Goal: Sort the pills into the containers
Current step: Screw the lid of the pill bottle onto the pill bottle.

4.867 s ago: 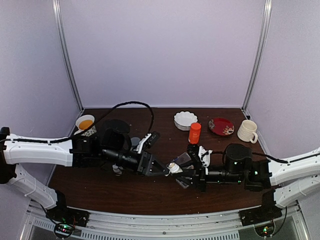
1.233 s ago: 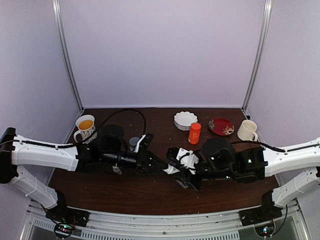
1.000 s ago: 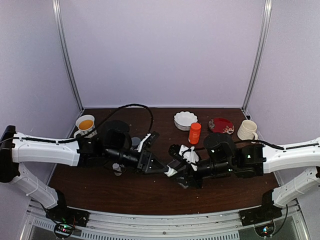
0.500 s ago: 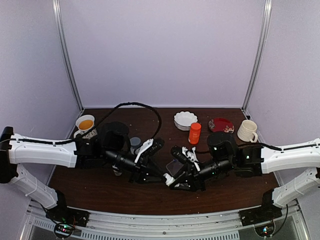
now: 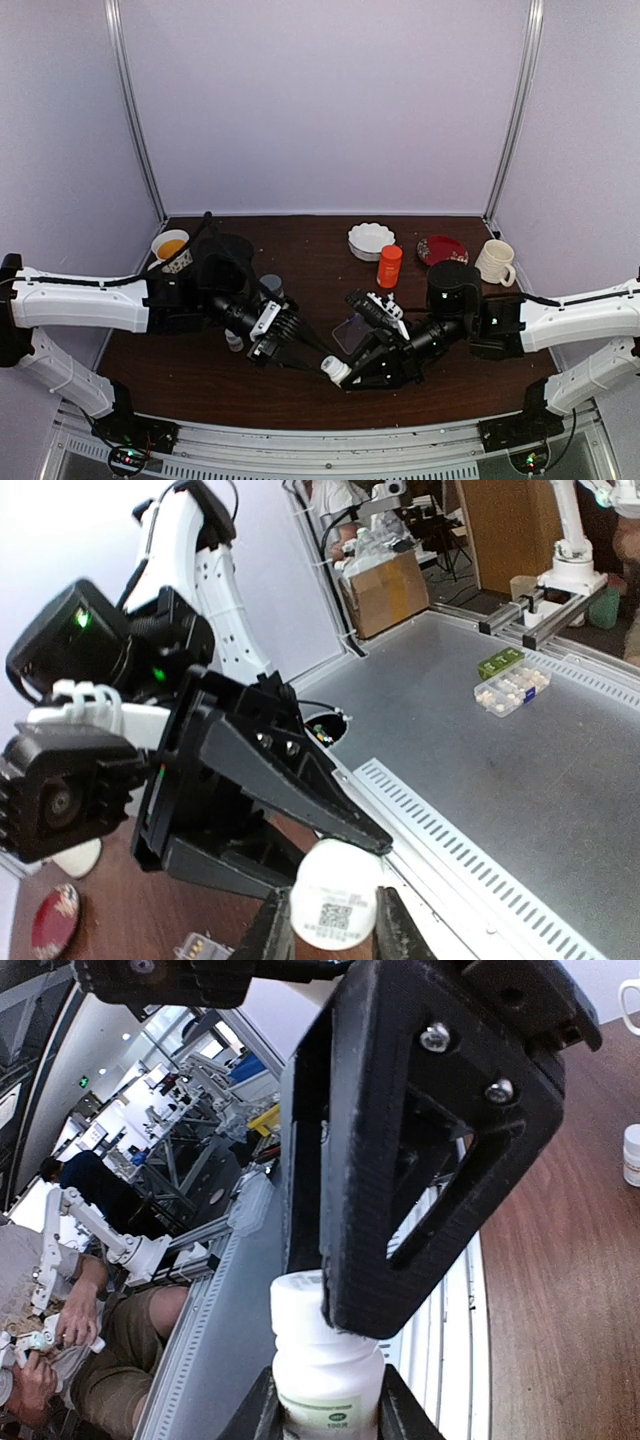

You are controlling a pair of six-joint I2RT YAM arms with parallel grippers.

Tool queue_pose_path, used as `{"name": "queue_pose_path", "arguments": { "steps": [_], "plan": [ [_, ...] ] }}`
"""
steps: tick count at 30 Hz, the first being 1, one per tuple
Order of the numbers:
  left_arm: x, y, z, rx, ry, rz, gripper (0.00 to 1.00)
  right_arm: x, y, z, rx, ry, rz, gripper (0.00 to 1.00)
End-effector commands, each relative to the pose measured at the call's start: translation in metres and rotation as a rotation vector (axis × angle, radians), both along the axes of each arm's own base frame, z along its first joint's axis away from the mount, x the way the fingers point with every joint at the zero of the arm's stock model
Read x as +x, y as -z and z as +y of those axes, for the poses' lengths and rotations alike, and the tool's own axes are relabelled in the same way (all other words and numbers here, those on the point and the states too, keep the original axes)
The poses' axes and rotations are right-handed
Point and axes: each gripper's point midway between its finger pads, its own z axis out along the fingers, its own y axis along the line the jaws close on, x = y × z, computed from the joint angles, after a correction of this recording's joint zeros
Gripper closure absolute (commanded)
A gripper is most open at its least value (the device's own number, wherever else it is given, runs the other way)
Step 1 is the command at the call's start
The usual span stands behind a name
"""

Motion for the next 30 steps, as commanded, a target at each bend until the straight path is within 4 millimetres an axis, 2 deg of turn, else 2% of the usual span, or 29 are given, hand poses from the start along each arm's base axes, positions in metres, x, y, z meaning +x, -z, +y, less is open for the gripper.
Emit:
{"name": "queue_pose_path", "arguments": {
  "steps": [1,4,9,11,12,13,14,19,23,27,30],
  "plan": [
    [-0.003,-0.01,-0.024,-0.15,0.069,-0.289,0.87,0.013,-0.105,0.005,0.375,0.052,-0.118,0.92],
    [-0.001,-0.007,-0.025,-0.14,0.082,-0.361,0.73,0.017,-0.102,0.004,0.367,0.069,-0.118,0.92],
    [0.009,-0.009,-0.025,-0.133,0.022,-0.398,0.57,0.025,-0.088,0.0,0.298,0.112,-0.143,0.93],
    [0.012,-0.012,-0.024,-0.143,-0.014,-0.399,0.41,0.029,-0.077,-0.001,0.247,0.128,-0.149,0.93],
    [0.015,-0.013,-0.024,-0.146,-0.034,-0.4,0.29,0.03,-0.074,-0.002,0.232,0.136,-0.16,0.93],
    [0.016,-0.015,-0.022,-0.151,-0.051,-0.401,0.09,0.032,-0.07,-0.003,0.214,0.146,-0.161,0.93],
    [0.02,-0.019,-0.022,-0.159,-0.08,-0.396,0.03,0.034,-0.068,-0.005,0.202,0.157,-0.166,0.93],
    [0.037,-0.047,-0.016,-0.232,-0.243,-0.335,0.02,0.042,-0.046,-0.01,0.092,0.199,-0.222,0.93],
    [0.065,-0.075,-0.011,-0.234,-0.465,-0.15,0.02,0.048,-0.038,-0.018,0.037,0.243,-0.275,0.93],
    [0.076,-0.079,-0.002,-0.151,-0.585,0.073,0.03,0.06,-0.036,-0.03,-0.004,0.324,-0.36,0.93],
    [0.064,-0.078,0.006,-0.098,-0.571,0.292,0.03,0.072,-0.033,-0.04,-0.047,0.397,-0.433,0.93]
  ]
}}
